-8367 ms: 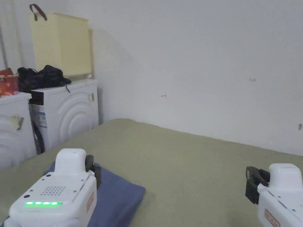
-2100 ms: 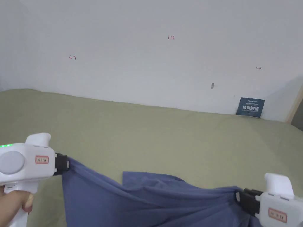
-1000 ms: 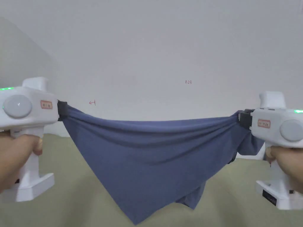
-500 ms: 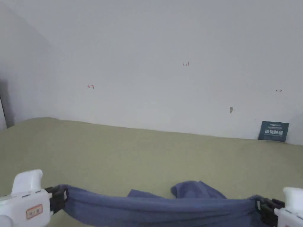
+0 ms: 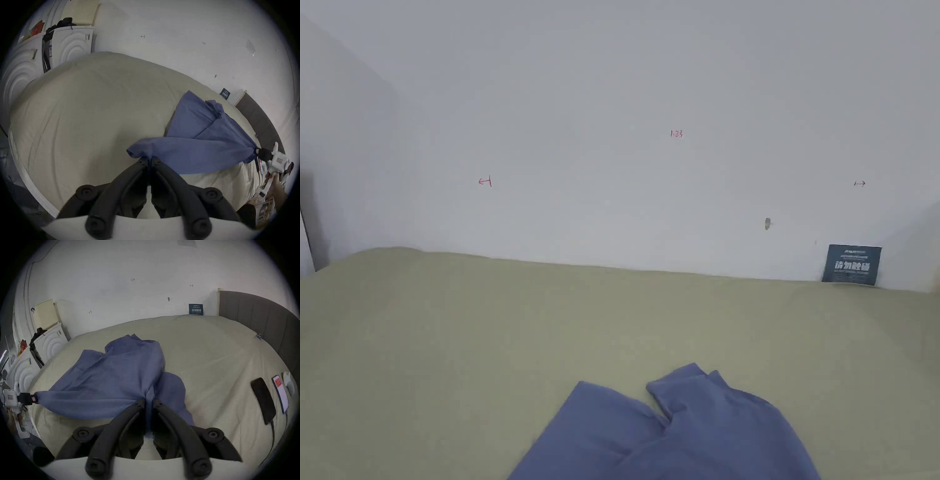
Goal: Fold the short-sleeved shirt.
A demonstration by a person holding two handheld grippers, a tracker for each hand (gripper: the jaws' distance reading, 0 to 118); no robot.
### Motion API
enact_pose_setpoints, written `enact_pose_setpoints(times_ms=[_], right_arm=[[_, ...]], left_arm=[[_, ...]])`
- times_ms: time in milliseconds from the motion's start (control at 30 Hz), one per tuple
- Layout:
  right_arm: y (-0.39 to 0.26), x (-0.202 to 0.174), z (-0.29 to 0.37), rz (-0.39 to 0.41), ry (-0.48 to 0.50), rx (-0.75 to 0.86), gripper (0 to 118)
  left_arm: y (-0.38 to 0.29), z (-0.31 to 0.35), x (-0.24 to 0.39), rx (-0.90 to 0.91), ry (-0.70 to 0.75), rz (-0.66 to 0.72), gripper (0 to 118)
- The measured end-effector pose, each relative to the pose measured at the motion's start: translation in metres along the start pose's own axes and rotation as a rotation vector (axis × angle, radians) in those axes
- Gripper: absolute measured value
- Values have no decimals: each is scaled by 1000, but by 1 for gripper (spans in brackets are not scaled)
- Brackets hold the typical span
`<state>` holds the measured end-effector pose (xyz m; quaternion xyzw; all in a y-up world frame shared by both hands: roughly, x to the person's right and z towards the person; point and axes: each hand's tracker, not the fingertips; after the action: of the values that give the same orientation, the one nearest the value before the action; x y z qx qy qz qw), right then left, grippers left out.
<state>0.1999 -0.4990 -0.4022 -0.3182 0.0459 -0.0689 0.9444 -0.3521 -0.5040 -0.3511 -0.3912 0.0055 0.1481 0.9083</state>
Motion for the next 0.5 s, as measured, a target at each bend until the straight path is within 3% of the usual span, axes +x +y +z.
enact_pose_setpoints(times_ms=[33,67,100,133,167,233,333,500], right_arm=[[1,-1,0,1,-1,-3,9],[3,-2,1,1,-1,-5,11],[4,0,5,-1,4,-8,14],[7,-1,9,3,8,-3,27],[12,-2,16,9,14,24,46],[22,0,35,-5,37,104,103],[40,-8,68,10,75,207,110],[50,-39,120,173,-102,412,107]], left_arm=[[-1,0,0,-5,2,-8,6],[-3,0,1,-14,5,-16,16],[-3,2,3,-25,30,-23,39],[0,5,4,-29,43,-28,78],[5,10,4,-28,34,-27,93],[12,26,7,22,-27,-28,93],[30,55,22,154,-41,-72,93],[38,110,74,474,-47,-234,90]])
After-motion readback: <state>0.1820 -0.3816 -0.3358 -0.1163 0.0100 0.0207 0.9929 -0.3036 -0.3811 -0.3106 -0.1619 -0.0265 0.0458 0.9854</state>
